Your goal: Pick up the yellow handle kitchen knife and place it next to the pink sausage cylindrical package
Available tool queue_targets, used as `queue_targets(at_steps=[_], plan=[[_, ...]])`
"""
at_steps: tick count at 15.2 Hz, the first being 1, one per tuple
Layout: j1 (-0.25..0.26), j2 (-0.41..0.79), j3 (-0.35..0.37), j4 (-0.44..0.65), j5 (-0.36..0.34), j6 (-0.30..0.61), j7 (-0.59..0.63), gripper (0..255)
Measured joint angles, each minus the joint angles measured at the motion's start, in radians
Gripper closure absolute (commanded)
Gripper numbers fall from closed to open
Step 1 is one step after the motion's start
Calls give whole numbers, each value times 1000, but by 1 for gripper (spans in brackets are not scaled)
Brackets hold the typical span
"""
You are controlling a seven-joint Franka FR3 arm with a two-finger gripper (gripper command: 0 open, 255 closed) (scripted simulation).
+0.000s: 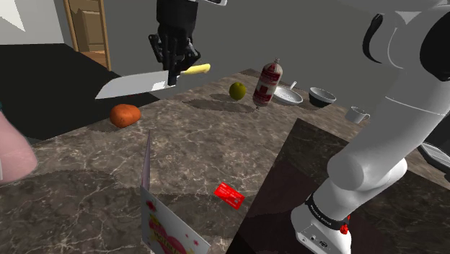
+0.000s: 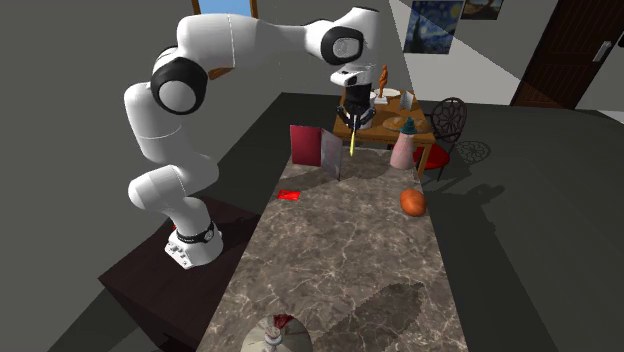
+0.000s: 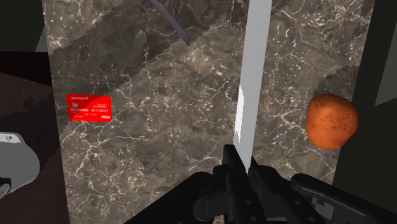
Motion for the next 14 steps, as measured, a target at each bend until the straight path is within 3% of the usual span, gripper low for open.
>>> queue_targets(at_steps=[9,14], plan=[[58,56,-4,164,-52,-139,32,255],[136,120,-16,288,-112,-230,67,255]])
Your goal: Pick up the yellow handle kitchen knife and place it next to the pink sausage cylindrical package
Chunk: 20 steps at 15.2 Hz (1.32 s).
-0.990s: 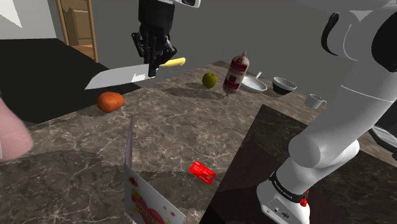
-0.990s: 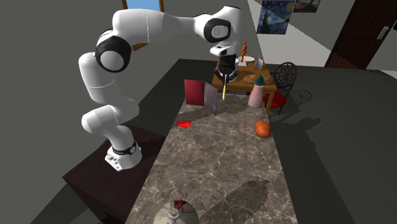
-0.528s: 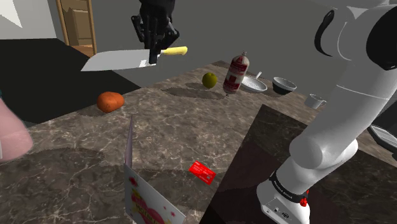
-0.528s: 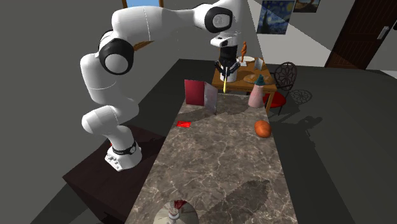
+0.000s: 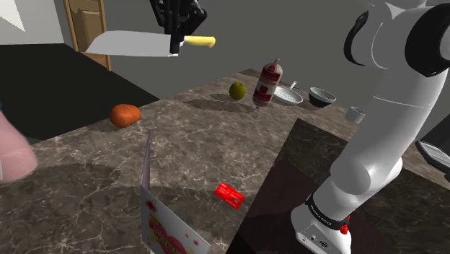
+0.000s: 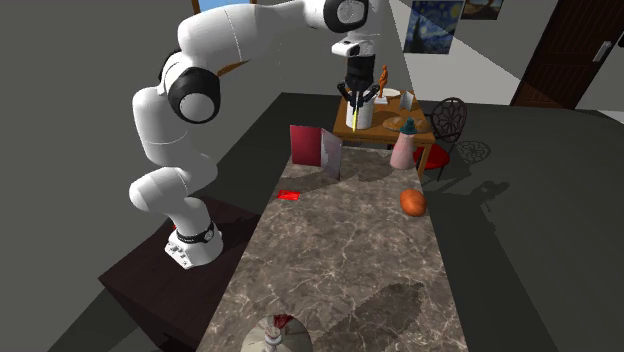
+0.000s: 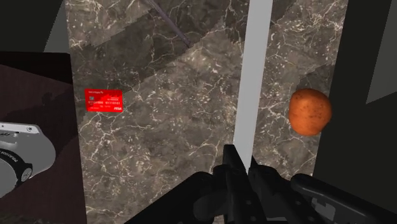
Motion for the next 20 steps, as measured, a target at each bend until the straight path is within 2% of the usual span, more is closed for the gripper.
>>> queue_targets(at_steps=[6,7,10,12,13,17,20], plan=[[97,65,-20,153,-65,-111,26,255],[96,68,-23,166,-68,-121,18,255],[-54,-17,-4,78,12,-84,-69,255],[-137,-64,-2,49,58,-79,-135,255],[-198,-104,-4,14,95,-64,-181,255],[-350,-220,-47,-56,204,-46,-345,255],[-405,-255,-91,-70,239,-49,-440,255]])
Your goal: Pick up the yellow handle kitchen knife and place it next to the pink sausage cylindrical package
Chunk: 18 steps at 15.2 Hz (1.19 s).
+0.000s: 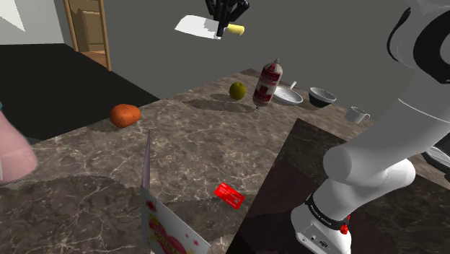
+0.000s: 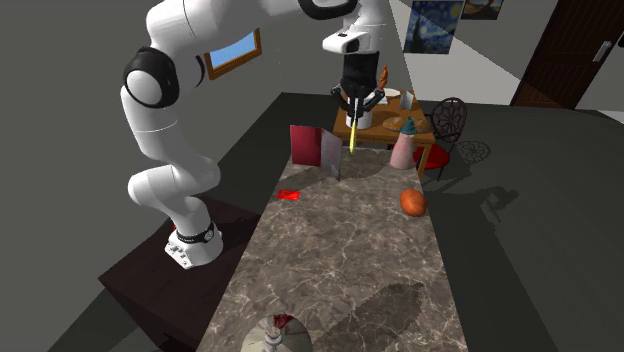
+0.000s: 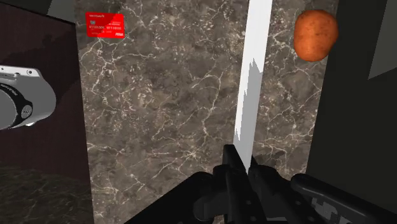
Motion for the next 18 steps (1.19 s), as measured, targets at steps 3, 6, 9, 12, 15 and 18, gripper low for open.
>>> queue_targets(at_steps=[3,6,9,12,15,18], plan=[[-52,-33,-55,-22,29,3,-100,255],[-83,-16,-88,-13,15,1,-168,255],[-113,-5,-121,-6,5,-2,-233,255],[-137,29,-145,18,-23,-7,-288,255],[-150,81,-162,69,-64,-25,-329,255],[-168,129,-184,114,-102,-39,-381,255]])
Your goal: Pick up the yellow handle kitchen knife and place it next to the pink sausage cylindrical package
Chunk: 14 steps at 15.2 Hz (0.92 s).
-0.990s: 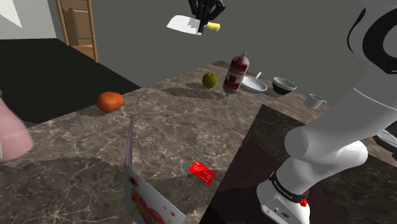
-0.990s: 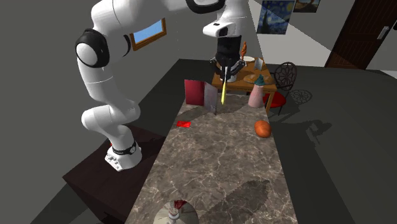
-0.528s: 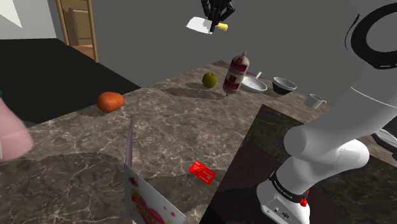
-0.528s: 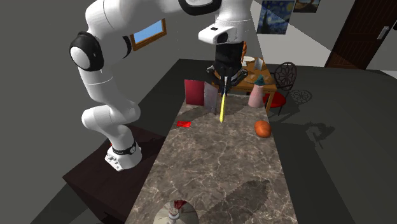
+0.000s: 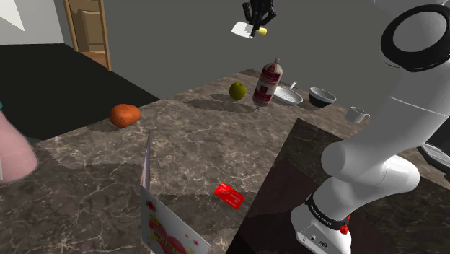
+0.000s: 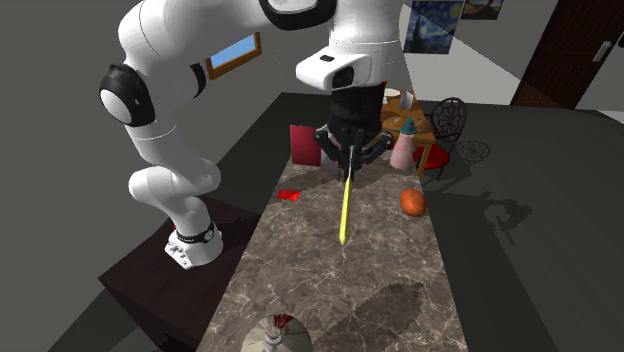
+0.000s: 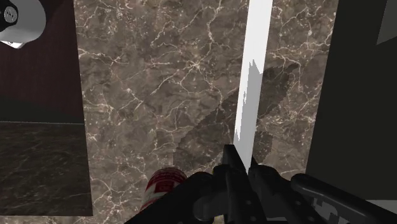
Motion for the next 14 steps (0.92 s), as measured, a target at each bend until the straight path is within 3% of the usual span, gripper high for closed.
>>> queue_targets(at_steps=[3,14], plan=[[-1,55,-15,53,-42,-15,-31,255],[-77,-43,-35,-196,35,166,-94,255]])
